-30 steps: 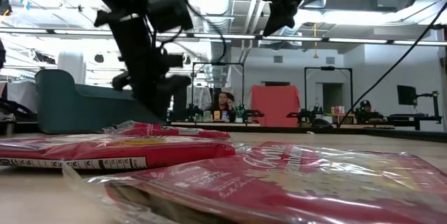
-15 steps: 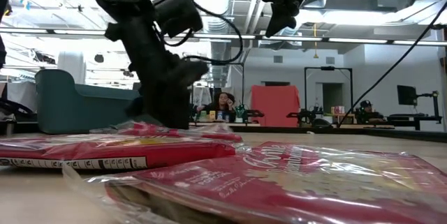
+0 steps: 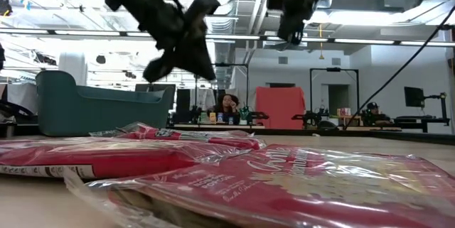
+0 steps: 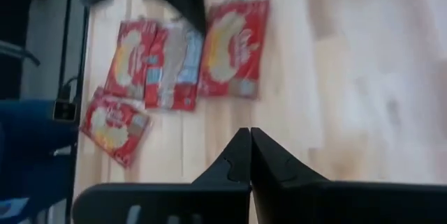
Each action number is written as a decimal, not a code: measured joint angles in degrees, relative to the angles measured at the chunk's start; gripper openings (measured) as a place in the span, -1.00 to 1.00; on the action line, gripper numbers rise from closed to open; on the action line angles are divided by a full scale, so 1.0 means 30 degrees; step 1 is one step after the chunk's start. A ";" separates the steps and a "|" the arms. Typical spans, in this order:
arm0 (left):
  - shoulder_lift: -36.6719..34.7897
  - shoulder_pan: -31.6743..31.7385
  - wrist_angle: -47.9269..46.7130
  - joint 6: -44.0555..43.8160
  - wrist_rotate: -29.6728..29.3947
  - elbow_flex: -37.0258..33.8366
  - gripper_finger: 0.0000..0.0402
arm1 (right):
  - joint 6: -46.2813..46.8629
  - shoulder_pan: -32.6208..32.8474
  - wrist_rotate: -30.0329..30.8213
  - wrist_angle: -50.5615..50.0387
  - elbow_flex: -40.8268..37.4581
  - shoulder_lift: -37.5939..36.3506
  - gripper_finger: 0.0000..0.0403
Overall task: Sort popcorn bags into baskets
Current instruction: Put the popcorn bag into the green bin
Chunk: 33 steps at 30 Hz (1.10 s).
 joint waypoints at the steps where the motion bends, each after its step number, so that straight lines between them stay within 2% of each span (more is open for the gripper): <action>1: -0.0412 -0.0003 -0.0439 -0.0003 -0.0809 0.0064 -1.00 | 0.0132 0.0210 0.0002 0.0465 -0.0685 -0.0009 -0.91; 4: -0.1328 -0.0007 -0.3705 -0.1107 -0.3114 0.0032 -1.00 | 0.1107 0.0847 0.0014 0.2601 -0.3128 -0.0022 -0.87; 6: -0.1527 0.0007 -0.5612 -0.1881 -0.3150 0.0003 -0.98 | 0.2050 0.1270 0.0026 0.4153 -0.4680 -0.0015 -0.86; 8: -0.1760 0.0002 -0.6491 -0.2028 -0.1750 0.0001 -0.90 | 0.2911 0.1610 0.0051 0.5437 -0.6037 -0.0012 -0.87; 11: -0.1882 -0.0260 -0.7771 -0.2143 -0.0333 0.0010 -0.71 | 0.4267 0.1975 0.0066 0.7086 -0.7477 -0.0007 -0.90; 16: -0.1941 -0.0459 -1.0269 -0.2589 -0.0840 -0.0021 -0.26 | 0.7281 0.2423 0.0190 1.0425 -0.8800 -0.0007 -0.91; 18: -0.1899 -0.0466 -1.0766 -0.2995 -0.0955 -0.0248 -0.07 | 0.8280 0.2753 0.1074 1.1647 -0.8978 -0.0012 -0.89; 21: -0.1875 -0.0466 -1.0450 -0.4424 -0.1232 -0.1005 0.20 | 0.9363 0.3431 0.3340 1.2372 -0.9224 -0.0015 -0.87; 25: -0.1875 -0.0466 -0.8188 -0.4980 -0.1269 -0.2149 0.44 | 0.9759 0.4423 0.5093 1.2576 -0.9354 -0.0015 -0.90; 30: -0.1868 -0.0385 -0.5901 -0.5272 -0.2397 -0.3536 0.51 | 1.0005 0.5460 0.6237 1.2773 -0.9479 -0.0011 -0.93; 33: -0.1868 -0.0196 -0.4255 -0.5698 -0.1984 -0.4593 0.49 | 1.0027 0.5810 0.6484 1.2722 -0.9479 -0.0015 -0.90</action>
